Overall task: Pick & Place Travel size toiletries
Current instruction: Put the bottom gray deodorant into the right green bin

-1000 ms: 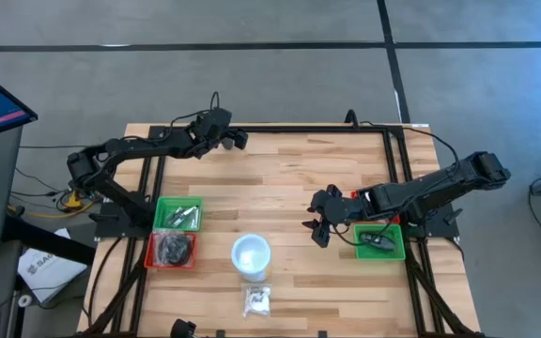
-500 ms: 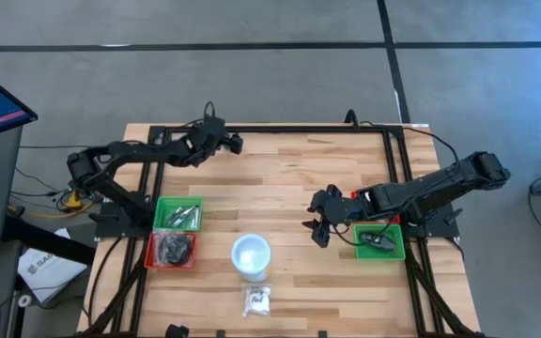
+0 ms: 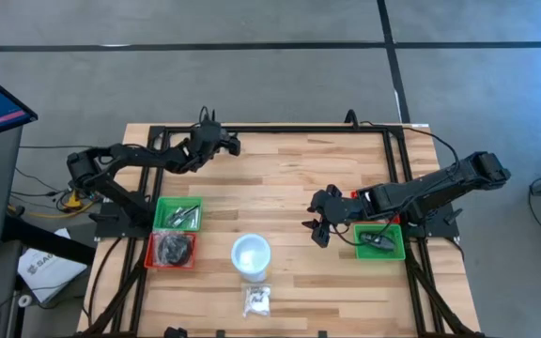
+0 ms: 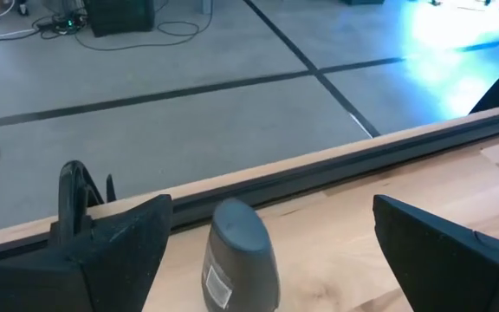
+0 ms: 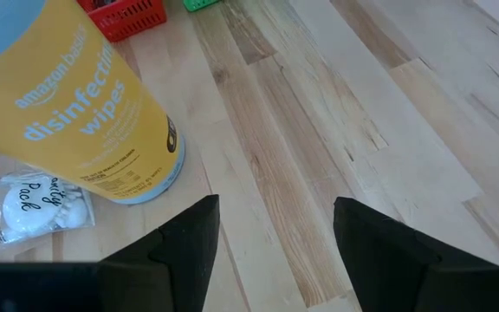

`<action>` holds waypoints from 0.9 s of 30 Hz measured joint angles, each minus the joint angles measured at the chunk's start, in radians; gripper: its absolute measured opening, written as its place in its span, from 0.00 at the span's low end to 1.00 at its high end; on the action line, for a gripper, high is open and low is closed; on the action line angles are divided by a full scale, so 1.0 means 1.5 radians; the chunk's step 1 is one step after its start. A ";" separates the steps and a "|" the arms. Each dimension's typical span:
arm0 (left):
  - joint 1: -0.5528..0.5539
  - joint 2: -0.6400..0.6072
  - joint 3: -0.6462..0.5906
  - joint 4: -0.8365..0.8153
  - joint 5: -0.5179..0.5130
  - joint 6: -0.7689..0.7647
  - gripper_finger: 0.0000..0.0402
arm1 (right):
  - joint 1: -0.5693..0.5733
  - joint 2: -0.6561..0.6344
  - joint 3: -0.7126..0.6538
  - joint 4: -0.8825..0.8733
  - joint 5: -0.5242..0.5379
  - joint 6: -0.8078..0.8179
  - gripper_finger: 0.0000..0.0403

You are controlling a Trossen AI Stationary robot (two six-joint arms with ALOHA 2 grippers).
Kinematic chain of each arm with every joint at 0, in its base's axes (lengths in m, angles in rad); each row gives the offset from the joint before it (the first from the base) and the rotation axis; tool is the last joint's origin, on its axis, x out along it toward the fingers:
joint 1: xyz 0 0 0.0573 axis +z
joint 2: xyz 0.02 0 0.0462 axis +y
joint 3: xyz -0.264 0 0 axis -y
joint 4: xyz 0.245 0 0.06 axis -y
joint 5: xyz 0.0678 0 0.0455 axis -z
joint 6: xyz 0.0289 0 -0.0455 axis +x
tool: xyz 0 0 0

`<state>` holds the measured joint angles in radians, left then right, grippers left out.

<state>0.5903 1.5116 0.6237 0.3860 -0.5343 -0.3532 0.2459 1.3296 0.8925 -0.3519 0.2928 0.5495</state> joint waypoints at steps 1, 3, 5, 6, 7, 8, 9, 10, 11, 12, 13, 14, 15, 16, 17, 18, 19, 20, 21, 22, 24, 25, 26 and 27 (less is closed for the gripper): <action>0.000 0.000 -0.004 0.005 0.000 0.000 0.96 | 0.000 0.000 0.000 0.000 0.000 0.000 0.54; 0.000 0.000 -0.009 0.017 0.000 -0.002 0.96 | 0.000 0.000 0.000 0.000 0.000 0.000 0.54; 0.000 0.000 -0.009 0.019 0.000 -0.002 0.96 | 0.000 0.000 0.000 0.001 0.000 0.000 0.54; 0.000 0.002 -0.009 0.020 0.000 -0.002 0.96 | 0.000 0.000 0.000 0.001 0.000 0.000 0.54; 0.000 0.006 -0.009 0.023 0.000 -0.002 0.96 | 0.000 0.000 0.000 0.001 0.000 0.000 0.54; 0.000 0.010 -0.009 0.023 0.002 -0.002 0.96 | 0.000 0.000 0.000 0.001 0.000 0.000 0.54; 0.000 0.016 -0.009 0.026 0.006 -0.003 0.96 | 0.000 0.000 0.000 0.001 0.000 0.000 0.54; 0.000 0.025 -0.009 0.034 0.008 -0.008 0.96 | 0.000 0.000 0.000 0.001 0.000 0.000 0.54; -0.001 0.035 -0.009 0.039 0.014 -0.016 0.96 | 0.000 0.000 0.000 0.002 0.000 0.000 0.54; -0.001 0.047 -0.009 0.046 0.019 -0.016 0.96 | 0.000 0.000 0.000 0.001 0.000 0.000 0.54; -0.001 0.057 -0.009 0.050 0.027 -0.012 0.96 | 0.000 0.000 0.000 0.002 0.000 0.000 0.54; -0.001 0.065 -0.010 0.051 0.028 -0.010 0.96 | 0.000 0.000 0.000 0.002 0.000 0.000 0.54; -0.001 0.071 -0.010 0.055 0.028 -0.010 0.96 | 0.000 0.000 0.000 0.002 0.000 0.000 0.54; 0.000 0.074 -0.010 0.059 0.029 -0.013 0.96 | 0.000 0.000 0.000 0.002 0.000 0.000 0.54; 0.001 0.077 -0.010 0.068 0.028 -0.016 0.96 | 0.000 0.000 0.000 0.002 0.000 0.000 0.54; 0.001 0.085 -0.009 0.084 0.029 -0.018 0.96 | 0.000 0.000 0.000 0.002 0.000 0.000 0.54; 0.002 0.093 -0.009 0.093 0.029 -0.018 0.96 | 0.000 0.000 0.000 0.002 0.000 0.000 0.54; 0.002 0.101 -0.010 0.102 0.028 -0.017 0.96 | 0.000 0.000 0.000 0.002 0.000 -0.001 0.54; 0.002 0.107 -0.010 0.113 0.028 -0.017 0.96 | 0.000 0.000 0.000 0.002 0.000 -0.003 0.54; 0.002 0.114 -0.010 0.128 0.028 -0.017 0.96 | -0.001 0.000 0.000 0.002 0.000 -0.005 0.54; 0.002 0.126 -0.009 0.141 0.028 -0.017 0.96 | -0.001 0.000 0.000 0.002 0.000 -0.005 0.54; 0.002 0.129 -0.009 0.142 0.028 -0.017 0.96 | -0.001 0.000 0.000 0.002 0.000 -0.005 0.54; 0.002 0.130 -0.009 0.142 0.028 -0.017 0.96 | -0.001 0.000 0.000 0.002 0.000 -0.006 0.54; 0.002 0.130 -0.010 0.143 0.028 -0.017 0.96 | -0.001 0.000 0.000 0.002 0.000 -0.005 0.54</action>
<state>0.5934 1.7060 0.6094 0.6012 -0.4919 -0.3794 0.2451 1.3293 0.8925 -0.3492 0.2932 0.5414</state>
